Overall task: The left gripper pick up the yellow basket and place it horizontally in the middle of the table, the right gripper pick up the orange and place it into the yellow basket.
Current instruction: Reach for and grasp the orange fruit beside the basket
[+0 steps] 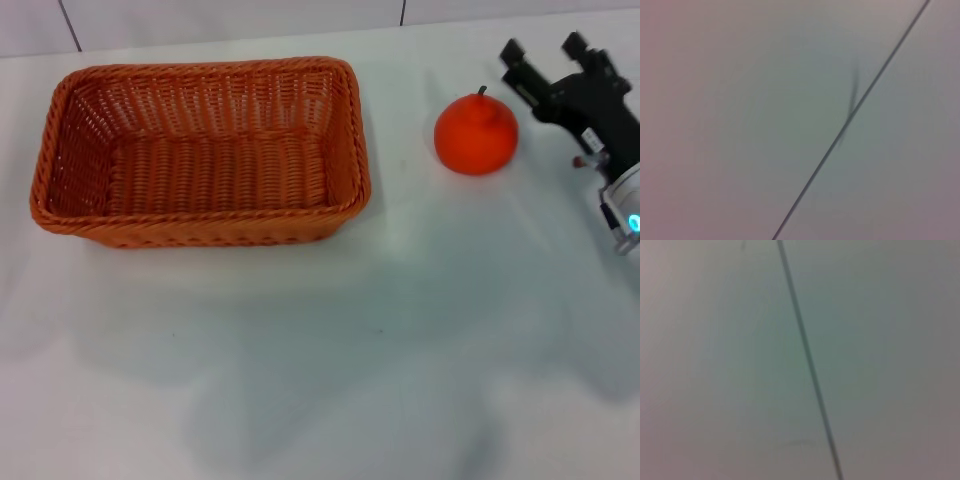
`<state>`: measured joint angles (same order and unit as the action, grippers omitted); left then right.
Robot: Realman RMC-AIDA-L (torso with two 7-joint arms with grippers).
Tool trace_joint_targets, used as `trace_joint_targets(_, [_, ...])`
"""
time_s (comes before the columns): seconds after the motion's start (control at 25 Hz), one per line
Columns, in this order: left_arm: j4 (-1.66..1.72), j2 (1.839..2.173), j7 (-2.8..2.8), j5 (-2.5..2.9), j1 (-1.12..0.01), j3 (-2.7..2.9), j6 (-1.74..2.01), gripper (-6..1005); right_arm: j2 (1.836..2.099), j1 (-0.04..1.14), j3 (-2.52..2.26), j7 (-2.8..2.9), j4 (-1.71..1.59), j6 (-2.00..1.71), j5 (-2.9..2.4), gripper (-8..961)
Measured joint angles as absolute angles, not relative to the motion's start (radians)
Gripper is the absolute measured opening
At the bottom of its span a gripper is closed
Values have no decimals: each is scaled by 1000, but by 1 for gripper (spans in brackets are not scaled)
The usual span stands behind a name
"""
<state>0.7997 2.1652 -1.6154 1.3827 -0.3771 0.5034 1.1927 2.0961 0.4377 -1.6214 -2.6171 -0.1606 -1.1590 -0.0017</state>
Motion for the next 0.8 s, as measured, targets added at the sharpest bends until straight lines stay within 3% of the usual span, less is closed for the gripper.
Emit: trace_joint_targets(0.8, [642, 2164, -1400, 1229, -371, 507, 1313, 732, 2087, 446, -1668, -2543, -163, -990, -48, 939])
